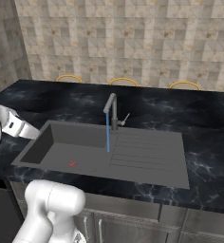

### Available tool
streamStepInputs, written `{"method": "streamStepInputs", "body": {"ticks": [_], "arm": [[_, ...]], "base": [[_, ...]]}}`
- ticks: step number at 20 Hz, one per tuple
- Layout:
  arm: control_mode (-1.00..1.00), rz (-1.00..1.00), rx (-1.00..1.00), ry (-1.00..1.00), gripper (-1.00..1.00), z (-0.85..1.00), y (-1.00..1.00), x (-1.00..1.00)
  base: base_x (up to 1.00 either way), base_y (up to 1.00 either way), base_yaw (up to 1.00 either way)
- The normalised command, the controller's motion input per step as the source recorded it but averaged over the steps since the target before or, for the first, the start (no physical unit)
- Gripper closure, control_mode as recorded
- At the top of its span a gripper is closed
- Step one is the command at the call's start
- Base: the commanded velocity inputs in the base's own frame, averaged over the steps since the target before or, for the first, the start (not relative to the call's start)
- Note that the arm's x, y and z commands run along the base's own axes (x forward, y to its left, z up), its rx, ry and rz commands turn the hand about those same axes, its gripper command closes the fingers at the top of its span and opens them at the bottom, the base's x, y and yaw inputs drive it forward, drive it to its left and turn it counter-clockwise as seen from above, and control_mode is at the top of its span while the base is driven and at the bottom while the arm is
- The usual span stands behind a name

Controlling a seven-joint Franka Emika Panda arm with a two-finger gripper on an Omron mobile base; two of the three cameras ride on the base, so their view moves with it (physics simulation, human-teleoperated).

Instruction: Turn on the sink faucet and place the jug under the water for a few seconds to fill it up.

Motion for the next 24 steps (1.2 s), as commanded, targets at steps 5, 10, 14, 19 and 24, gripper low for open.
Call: {"method": "streamStepInputs", "body": {"ticks": [5, 10, 14, 19, 24], "arm": [[-1.00, 0.00, -0.04, 0.00, -1.00, -0.38, 0.74, 0.00], [-1.00, 0.00, -0.06, -0.09, -1.00, -0.30, 0.73, 0.00], [-1.00, 0.00, -0.04, -0.12, -1.00, -0.18, 0.78, 0.00], [-1.00, 0.02, 0.00, -0.08, -1.00, -0.05, 0.49, 0.13], [-1.00, 0.04, -0.02, -0.03, -1.00, 0.00, 0.73, 0.02]], "base": [[0.00, 0.00, 0.00], [0.00, 0.00, 0.00], [0.00, 0.00, 0.00], [0.00, 0.00, 0.00], [0.00, 0.00, 0.00]]}}
